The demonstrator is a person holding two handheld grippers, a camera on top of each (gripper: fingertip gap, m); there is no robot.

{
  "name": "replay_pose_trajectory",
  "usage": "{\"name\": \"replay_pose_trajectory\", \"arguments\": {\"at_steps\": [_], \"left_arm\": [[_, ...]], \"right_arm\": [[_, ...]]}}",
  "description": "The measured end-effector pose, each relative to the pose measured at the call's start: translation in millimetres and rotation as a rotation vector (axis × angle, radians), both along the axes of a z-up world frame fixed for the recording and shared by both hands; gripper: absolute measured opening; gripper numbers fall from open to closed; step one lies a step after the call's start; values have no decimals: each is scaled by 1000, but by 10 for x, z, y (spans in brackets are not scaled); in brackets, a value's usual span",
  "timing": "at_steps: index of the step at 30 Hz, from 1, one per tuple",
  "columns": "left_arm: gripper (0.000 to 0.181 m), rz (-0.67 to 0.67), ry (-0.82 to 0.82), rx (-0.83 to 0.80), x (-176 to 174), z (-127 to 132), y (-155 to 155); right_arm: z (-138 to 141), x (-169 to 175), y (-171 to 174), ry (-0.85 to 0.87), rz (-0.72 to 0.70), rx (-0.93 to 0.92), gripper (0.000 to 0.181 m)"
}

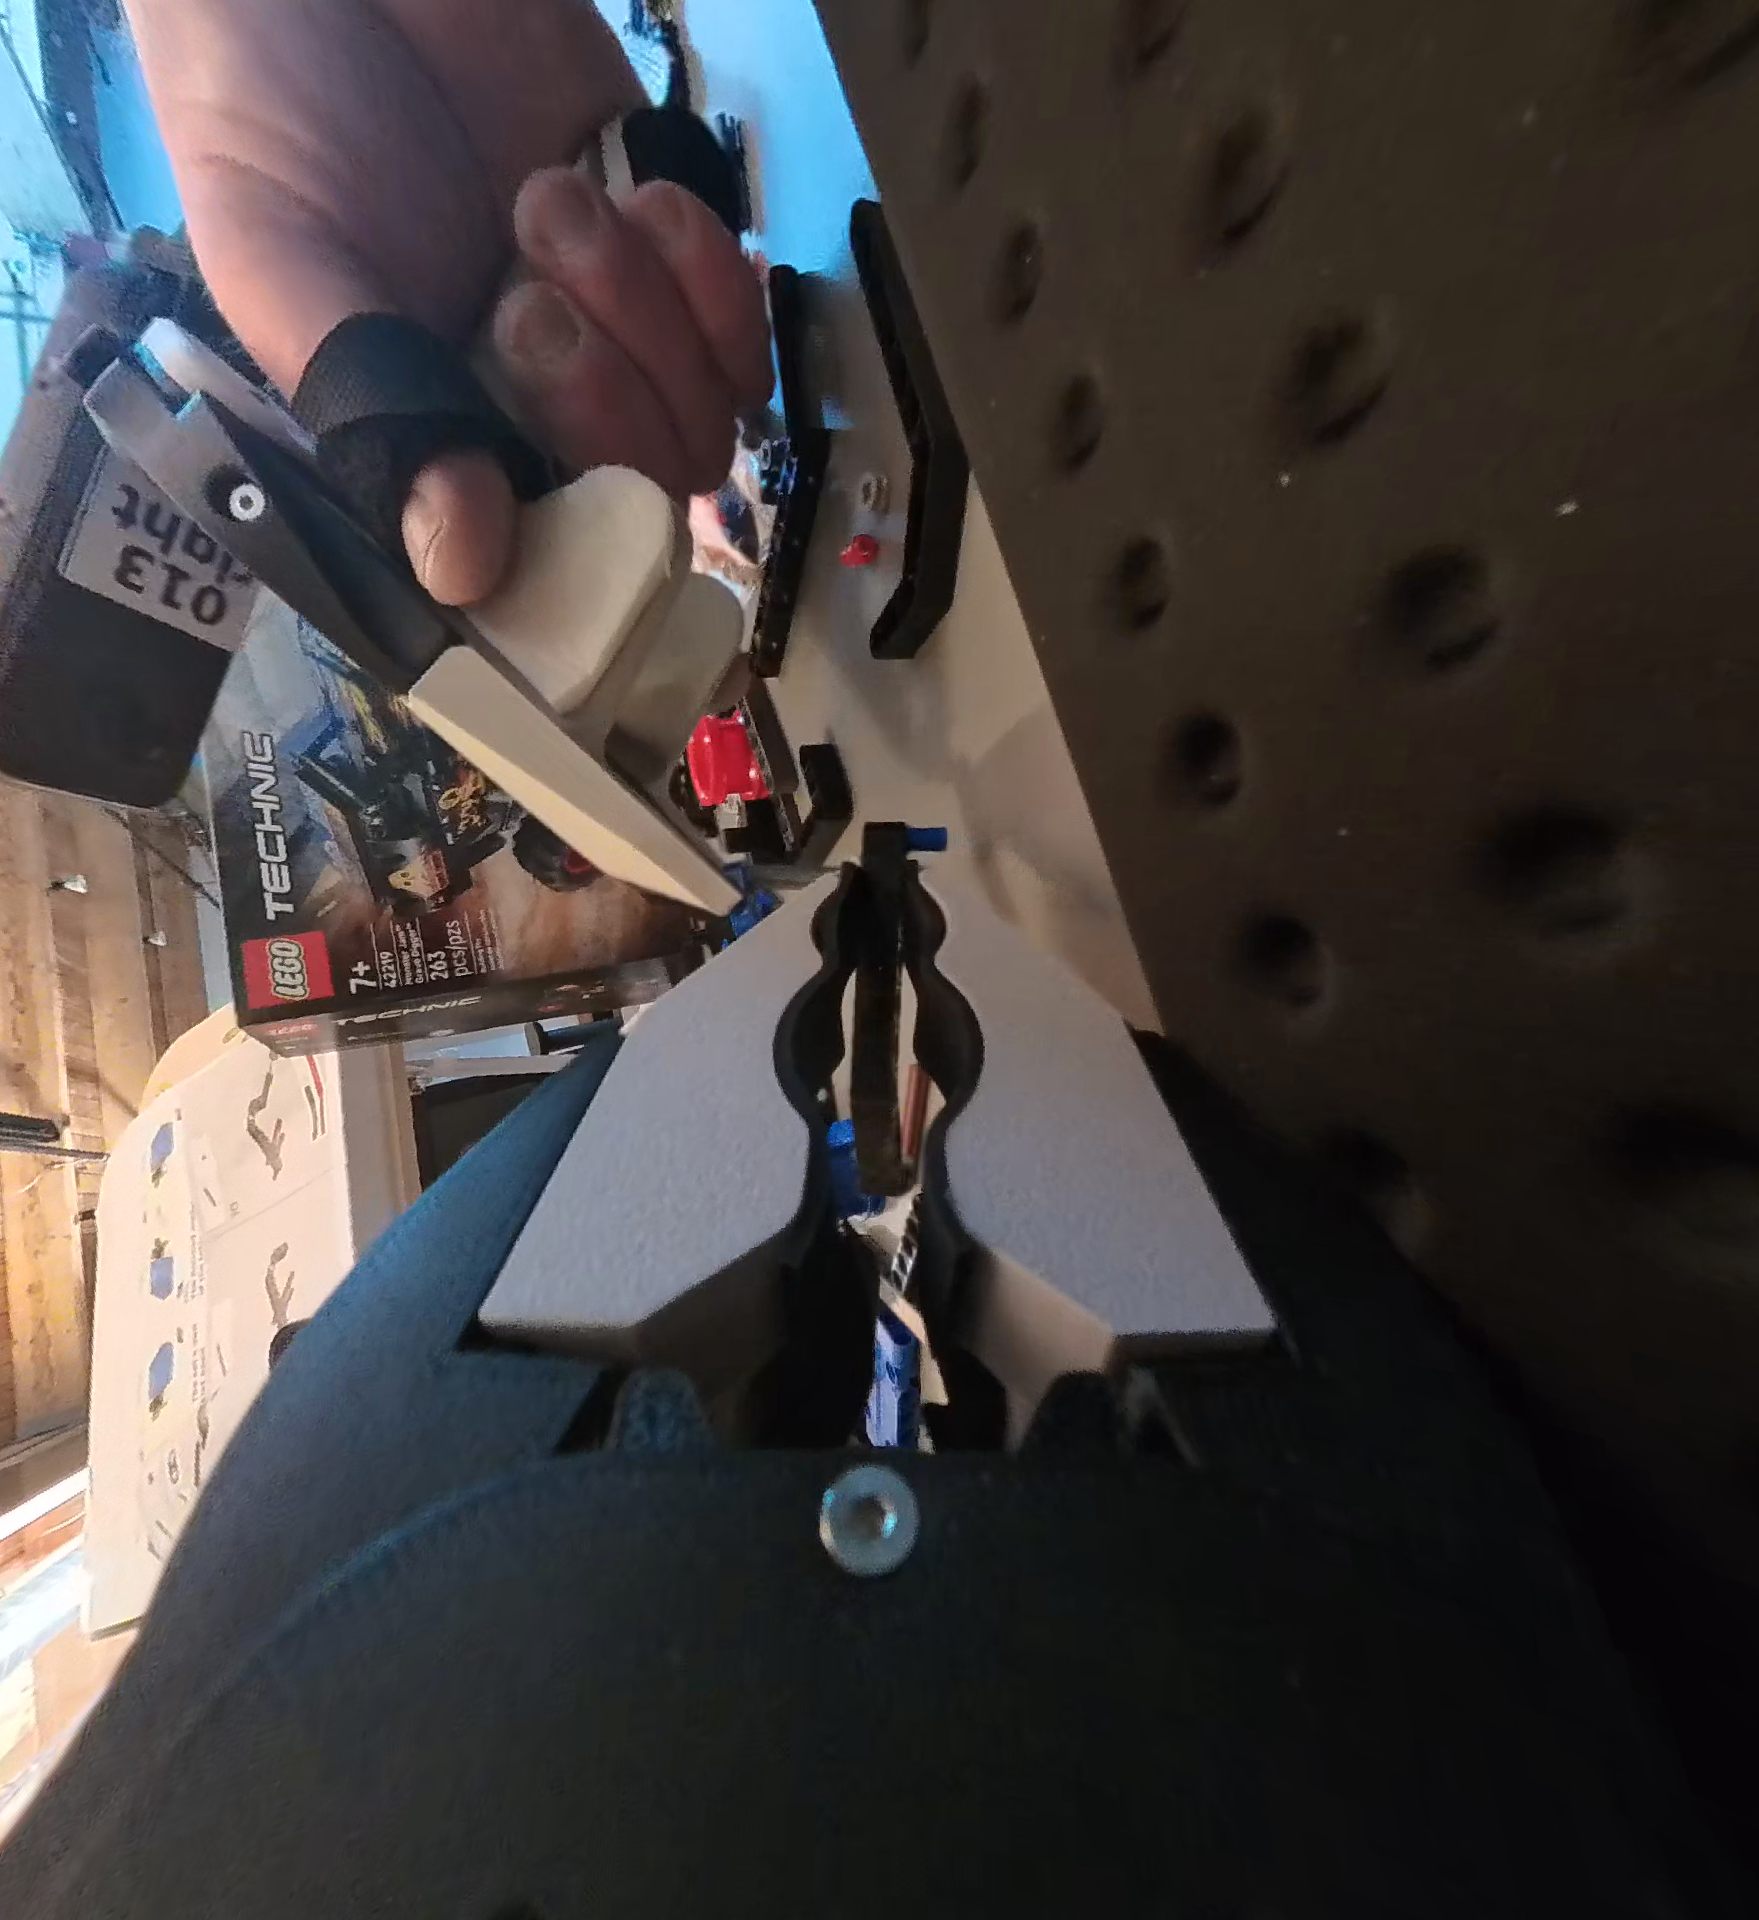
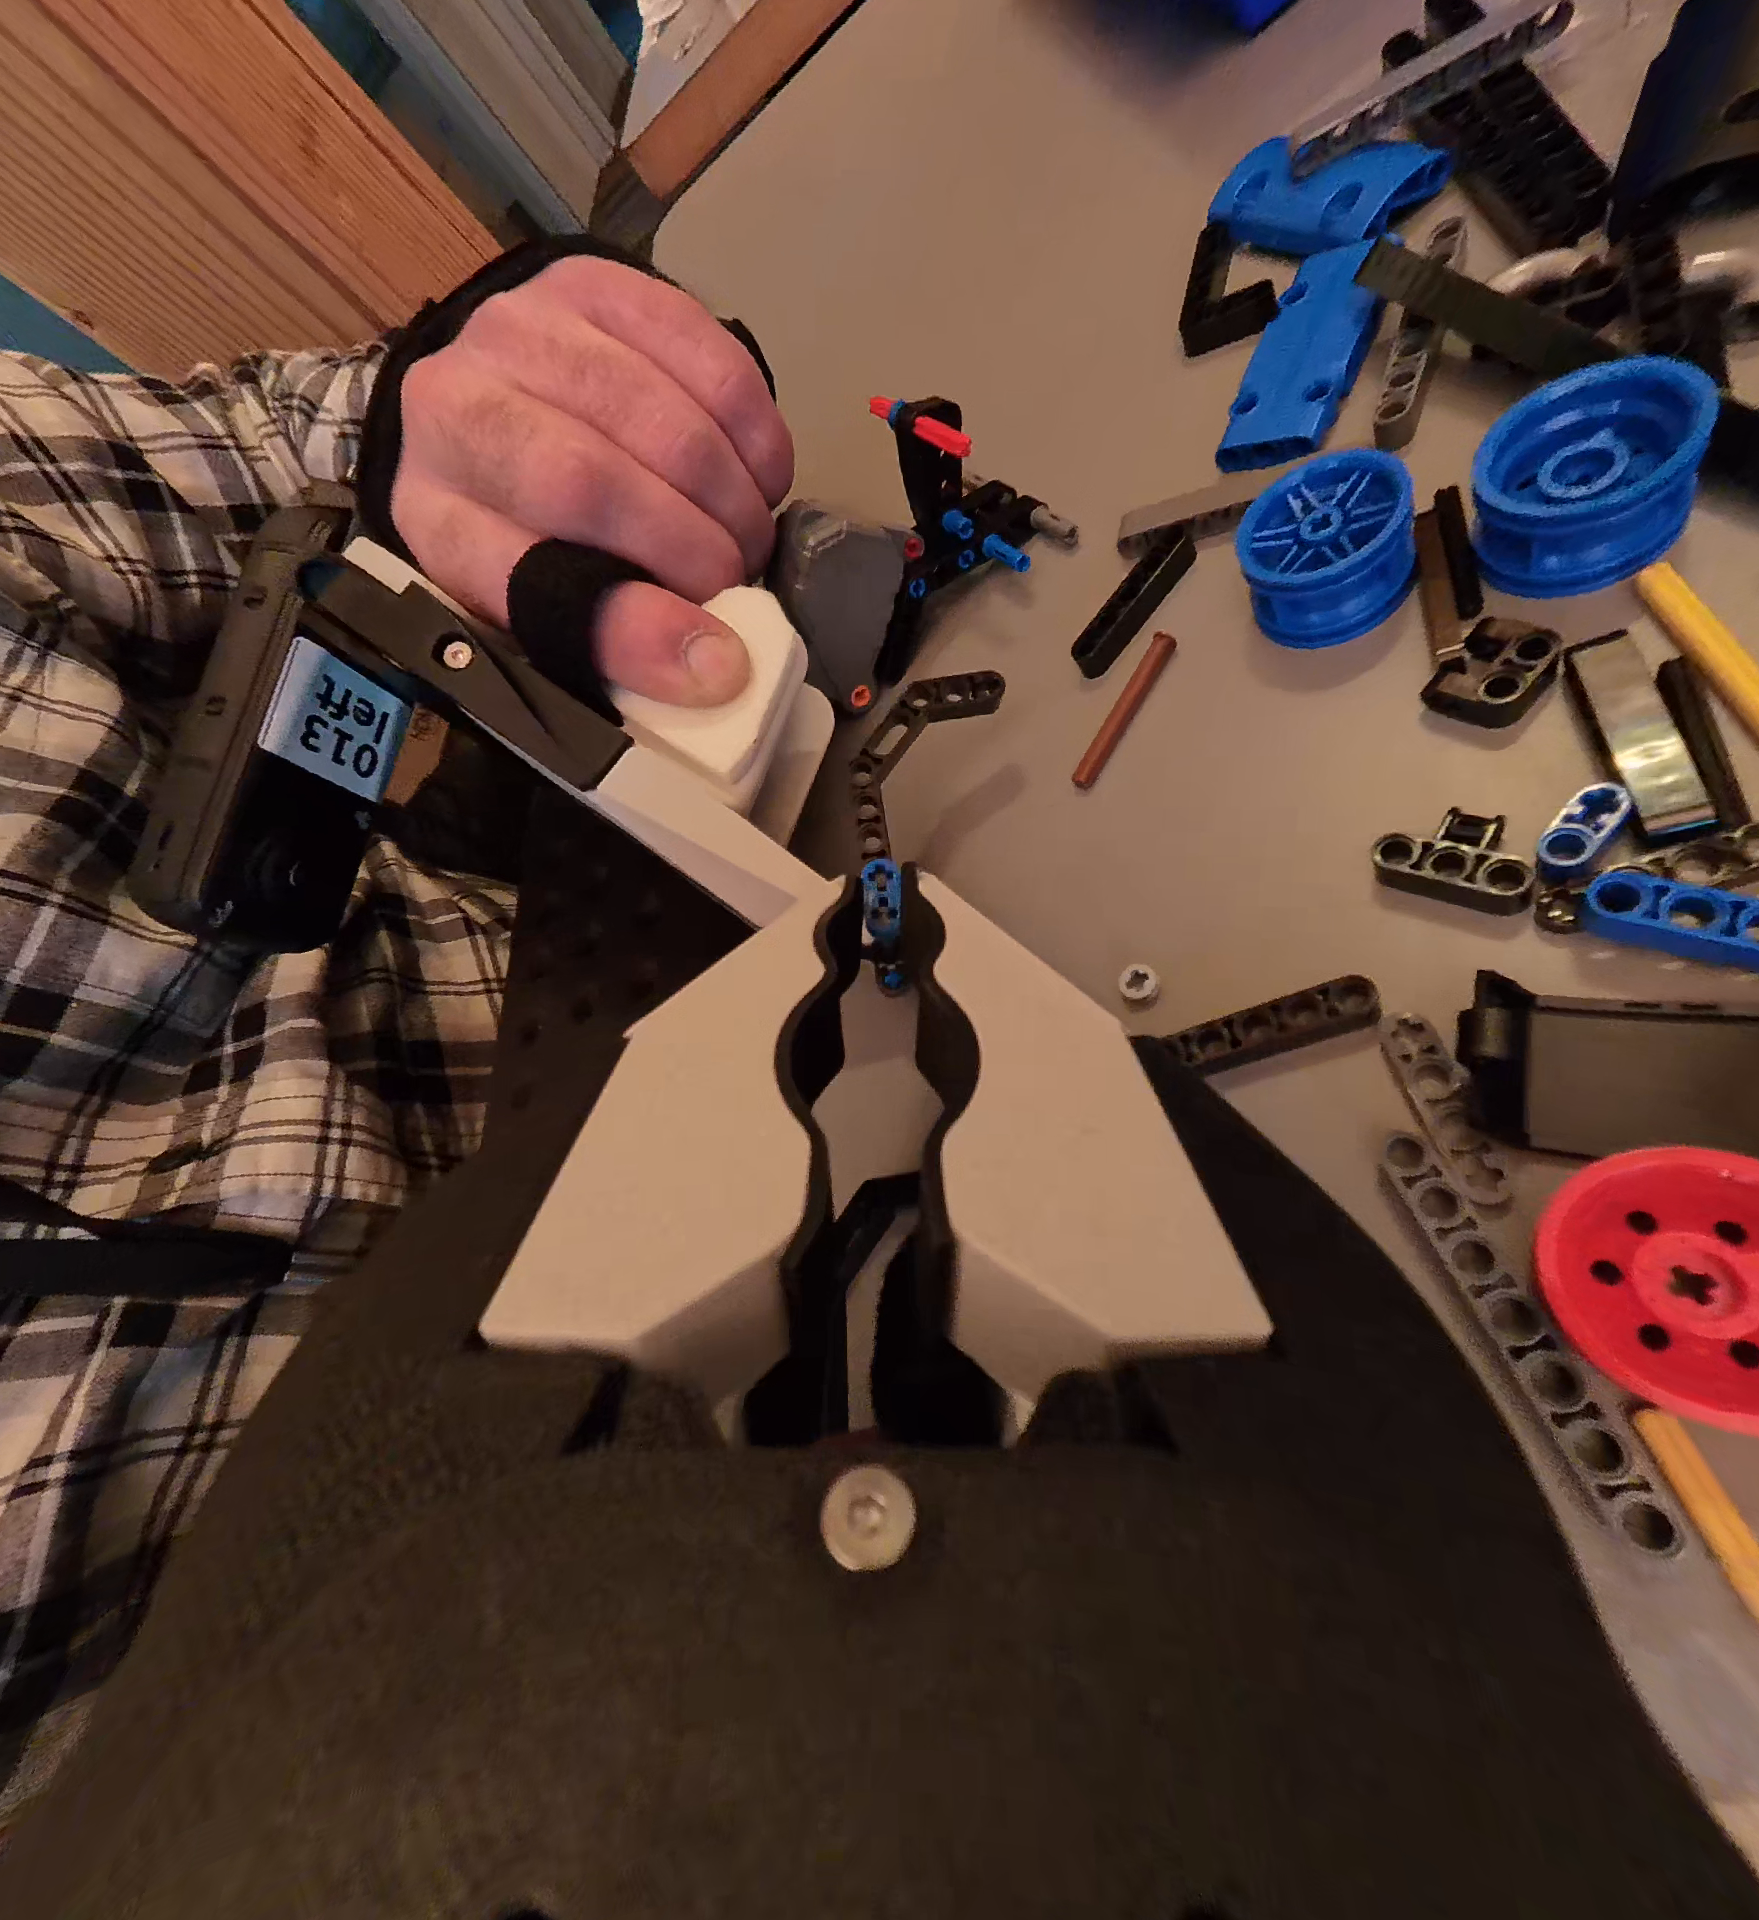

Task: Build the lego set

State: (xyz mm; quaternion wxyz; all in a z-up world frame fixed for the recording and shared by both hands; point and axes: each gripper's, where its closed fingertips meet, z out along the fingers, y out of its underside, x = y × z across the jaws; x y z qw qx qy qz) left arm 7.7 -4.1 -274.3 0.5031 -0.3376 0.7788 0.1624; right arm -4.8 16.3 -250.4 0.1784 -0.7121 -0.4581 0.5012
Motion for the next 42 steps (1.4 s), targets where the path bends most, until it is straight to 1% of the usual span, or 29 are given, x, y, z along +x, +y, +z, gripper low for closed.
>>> {"name": "replay_pose_trajectory", "arguments": {"at_steps": [16, 25, 30, 38, 42], "left_arm": [[4, 23, -62, 2, -11, 98, 52], [4, 36, -83, 17, -8, 150, 62], [4, 35, -63, 22, -13, 113, 63], [4, 47, -57, 42, -17, 115, 80], [3, 46, -70, 37, 5, 137, 77]], "right_arm": [[106, 15, 50, 70, -71, 42, 5], [147, 5, 53, 105, -93, 30, 5], [103, 25, 44, 65, -82, 29, 5], [105, 17, 30, 73, -78, 9, 5], [-14, 2, -54, 17, -50, 0, 5]]}}
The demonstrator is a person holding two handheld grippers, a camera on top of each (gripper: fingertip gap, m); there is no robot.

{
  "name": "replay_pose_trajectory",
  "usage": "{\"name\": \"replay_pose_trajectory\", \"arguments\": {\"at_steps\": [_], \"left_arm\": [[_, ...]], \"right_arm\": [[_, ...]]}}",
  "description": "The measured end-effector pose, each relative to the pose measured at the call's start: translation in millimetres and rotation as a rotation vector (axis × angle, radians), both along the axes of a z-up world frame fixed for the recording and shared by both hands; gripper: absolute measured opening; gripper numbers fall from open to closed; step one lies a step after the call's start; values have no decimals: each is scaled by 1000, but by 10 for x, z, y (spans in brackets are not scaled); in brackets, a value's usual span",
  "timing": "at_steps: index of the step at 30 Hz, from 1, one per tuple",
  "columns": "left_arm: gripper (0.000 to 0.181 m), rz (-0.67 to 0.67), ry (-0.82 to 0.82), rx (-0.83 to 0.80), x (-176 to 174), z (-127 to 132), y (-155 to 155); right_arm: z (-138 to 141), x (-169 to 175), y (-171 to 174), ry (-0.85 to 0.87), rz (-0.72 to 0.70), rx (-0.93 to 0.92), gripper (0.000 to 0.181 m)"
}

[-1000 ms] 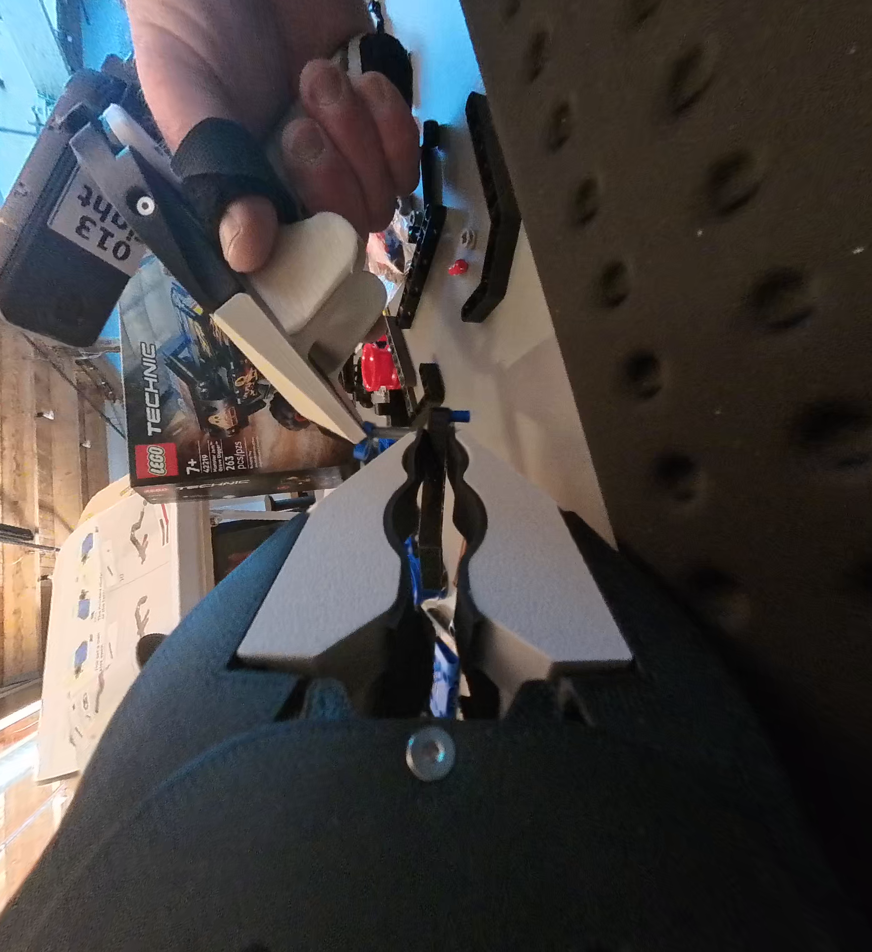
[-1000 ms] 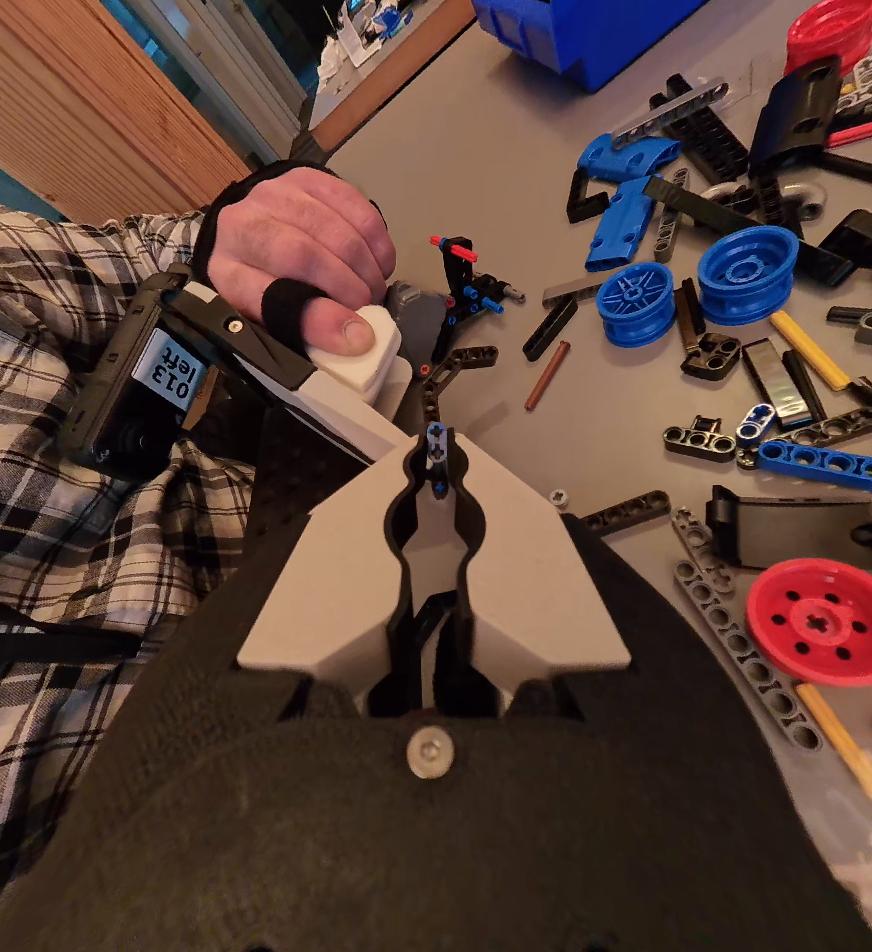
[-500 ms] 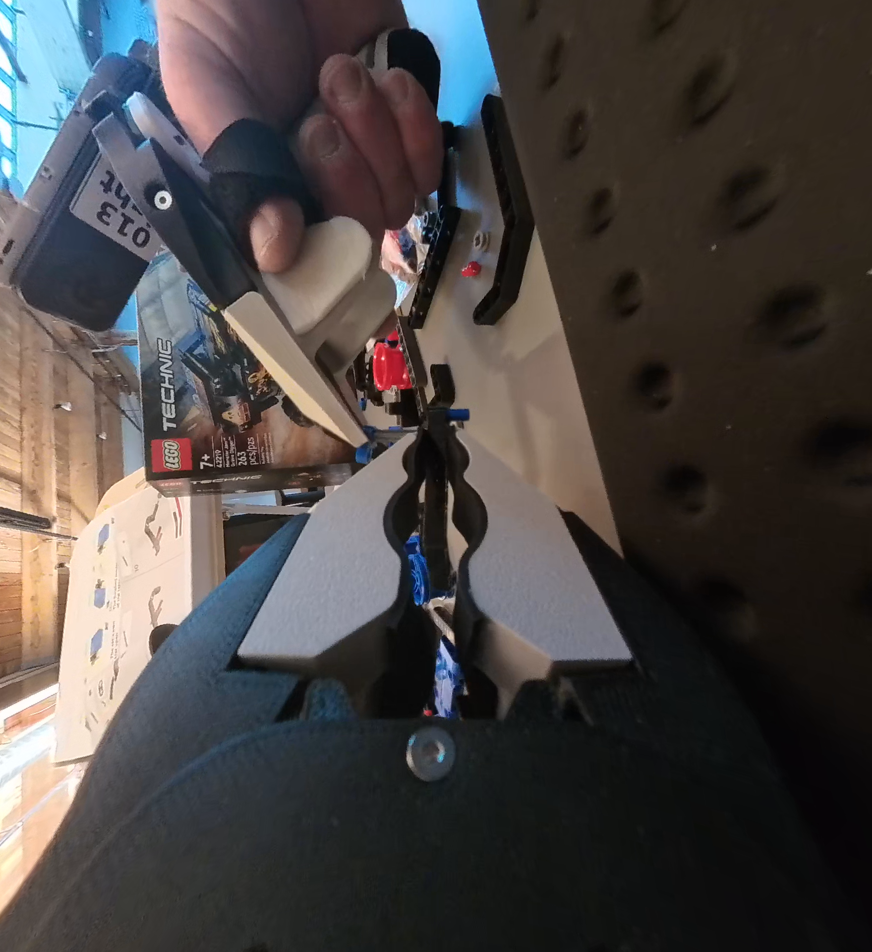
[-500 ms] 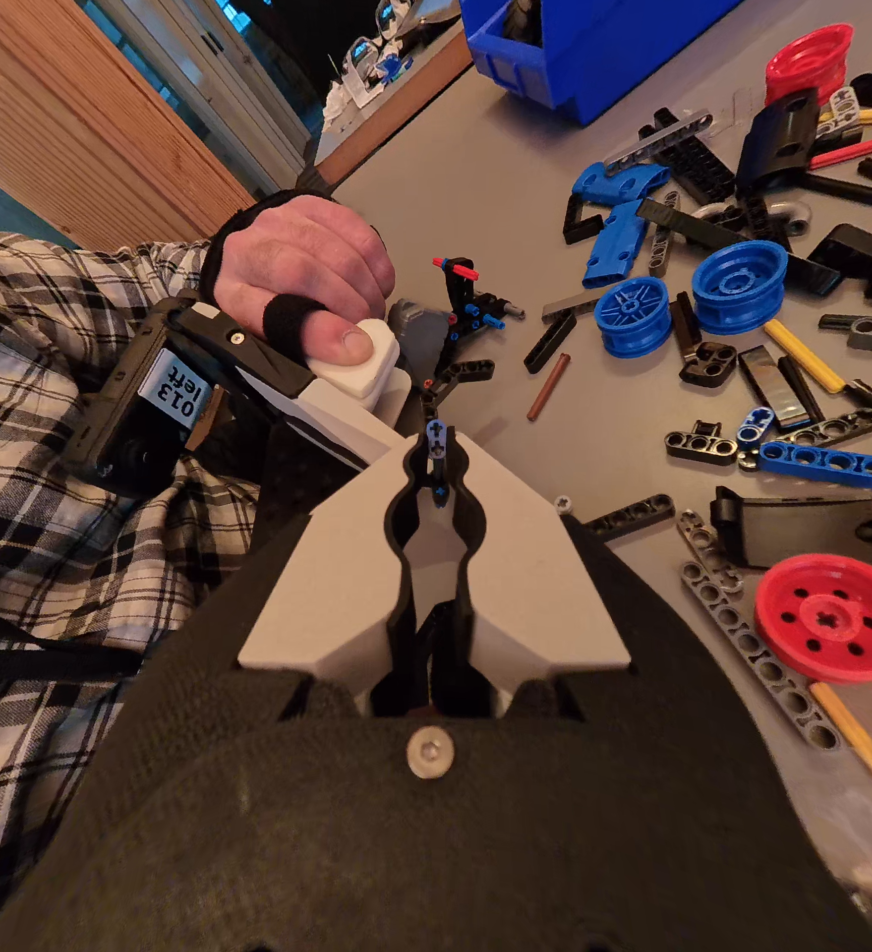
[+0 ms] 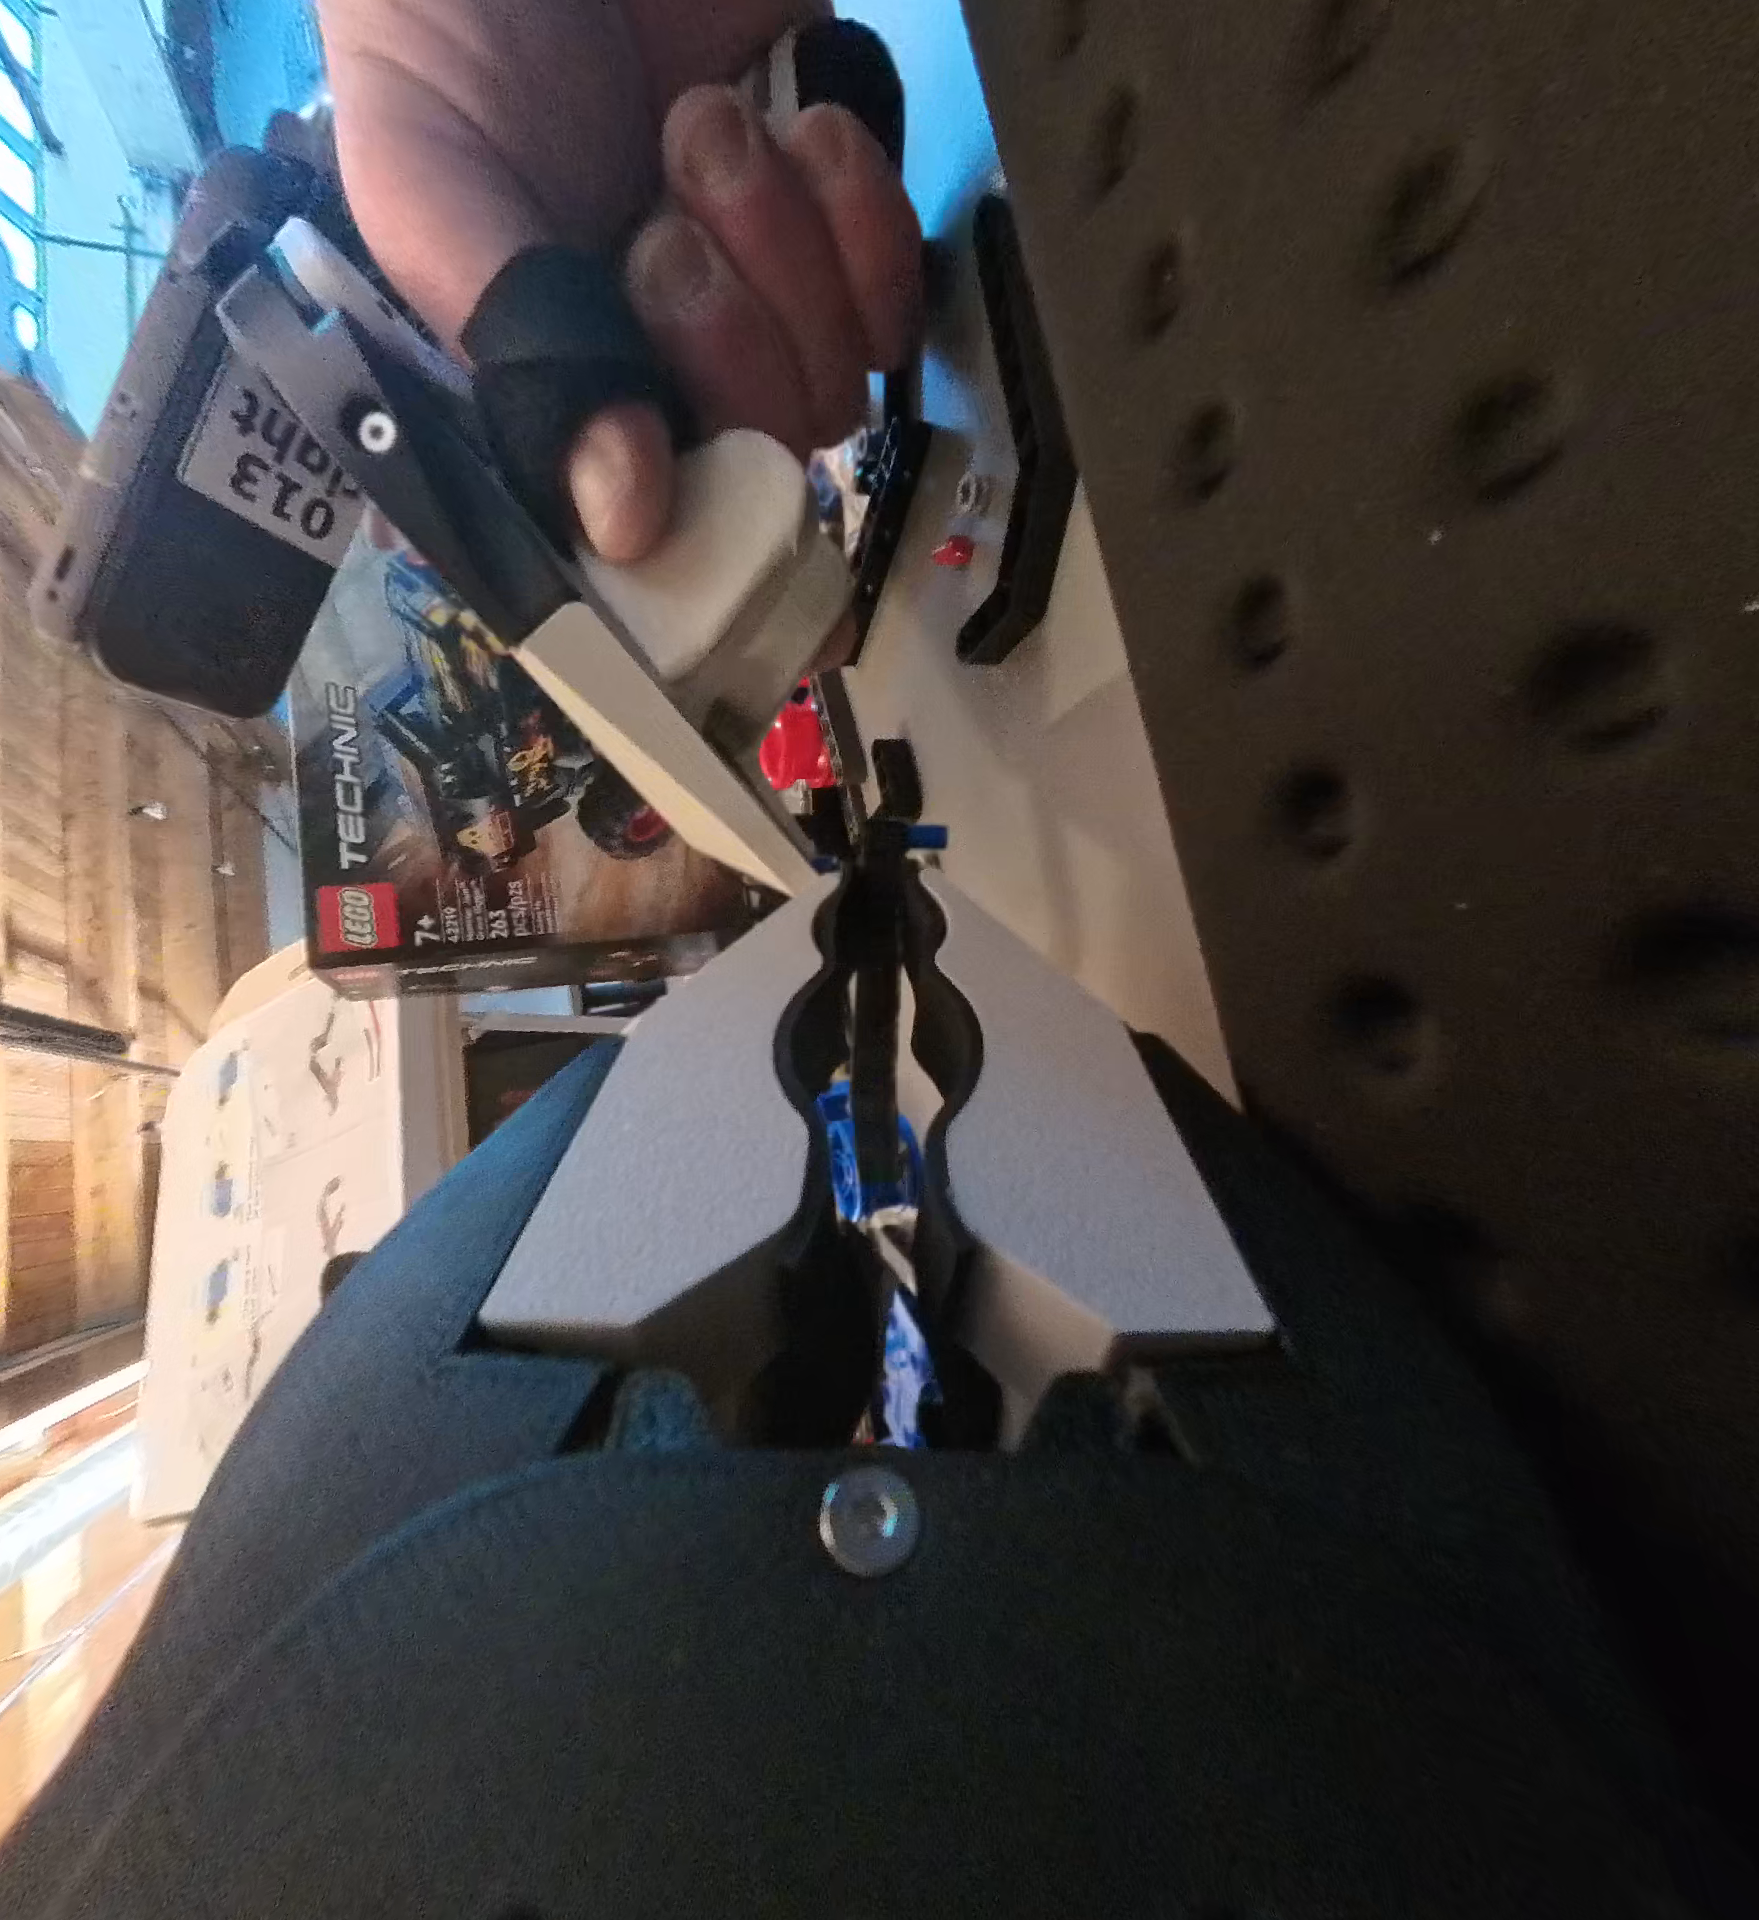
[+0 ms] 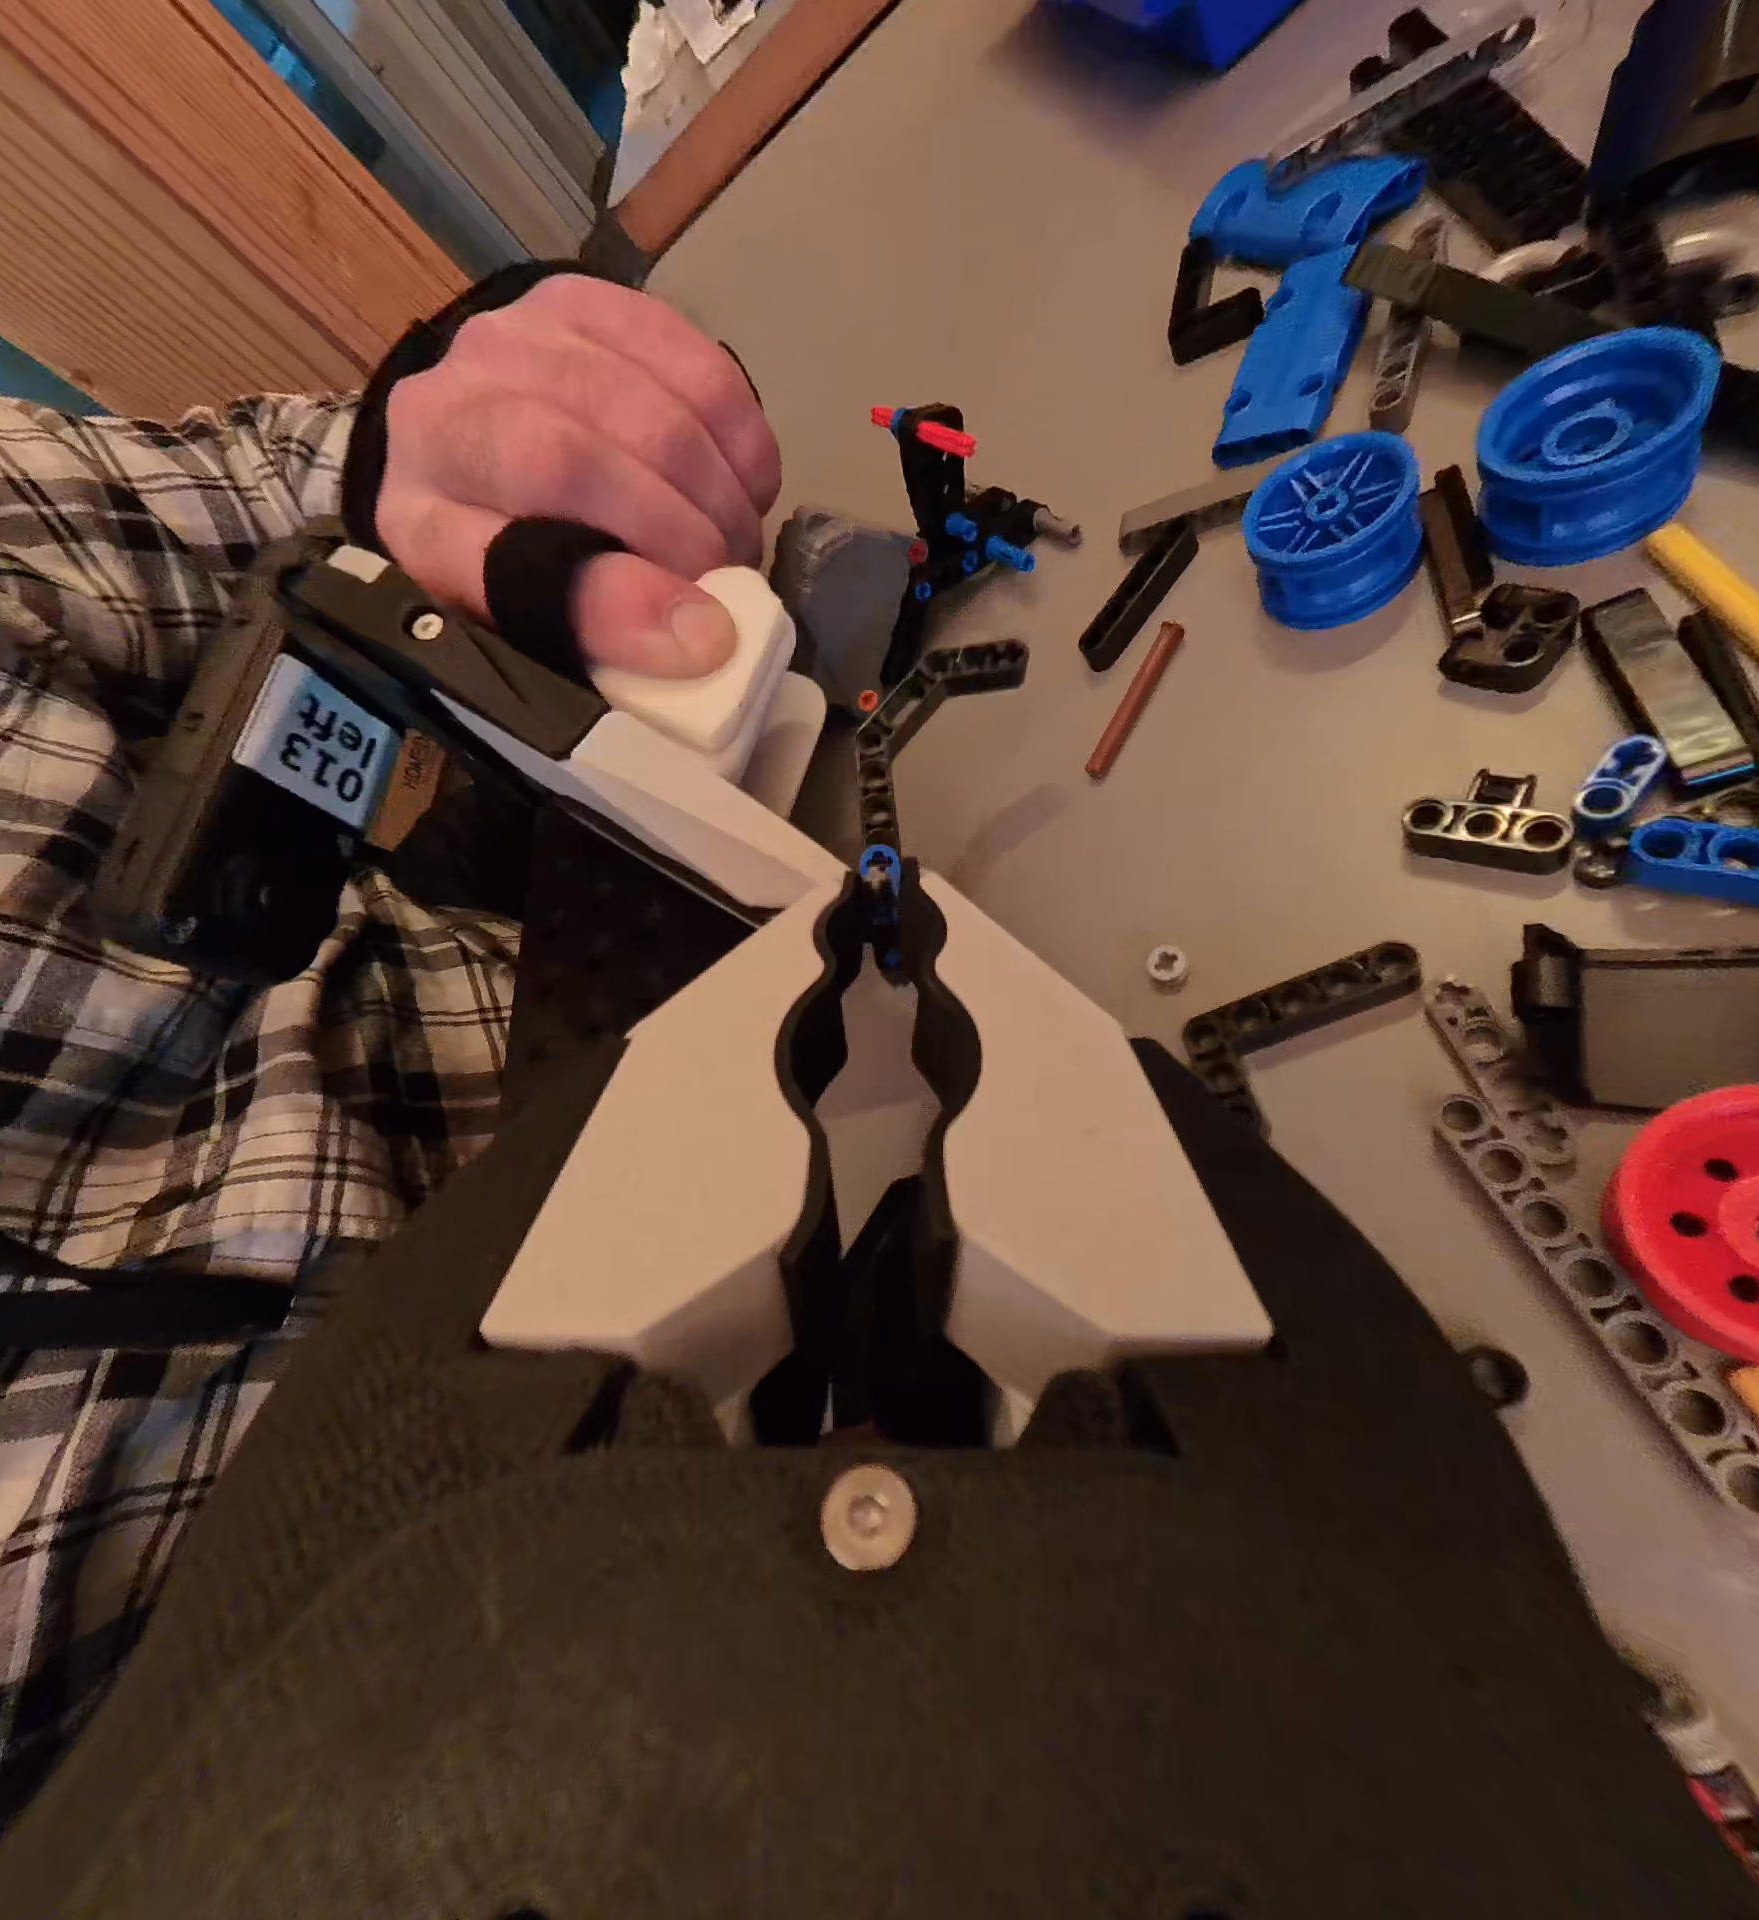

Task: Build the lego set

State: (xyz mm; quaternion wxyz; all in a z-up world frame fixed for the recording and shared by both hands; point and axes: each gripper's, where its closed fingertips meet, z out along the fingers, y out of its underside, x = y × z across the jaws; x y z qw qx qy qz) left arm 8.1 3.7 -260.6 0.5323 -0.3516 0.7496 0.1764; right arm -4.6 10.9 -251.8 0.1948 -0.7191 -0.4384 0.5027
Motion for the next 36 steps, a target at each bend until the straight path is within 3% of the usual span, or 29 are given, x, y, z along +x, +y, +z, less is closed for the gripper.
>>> {"name": "replay_pose_trajectory", "arguments": {"at_steps": [9, 12, 14, 21, 25, 28, 31, 36], "left_arm": [[4, 13, -58, 1, -6, 120, 73], [4, 8, -66, 17, -28, 161, 100], [3, -3, -88, 22, -27, 223, 95], [5, -2, -214, -50, -17, 426, 129], [5, 0, -250, -67, -31, 473, 137], [12, 1, -283, -40, -38, 552, 152], [39, 19, -315, -12, -59, 642, 193], [32, 33, -211, -99, -8, 468, 211]], "right_arm": [[124, -6, 65, -7, -4, 62, 5], [179, -3, 61, 9, -4, 63, 15], [146, 11, 46, -8, 2, 72, 6], [293, 0, 6, 21, 7, 162, 14], [316, -6, 30, -8, -11, 250, 6], [371, -3, 44, 35, -28, 210, 5], [385, 11, 33, 52, -22, 158, 5], [382, -11, -50, 42, 25, 147, 5]]}}
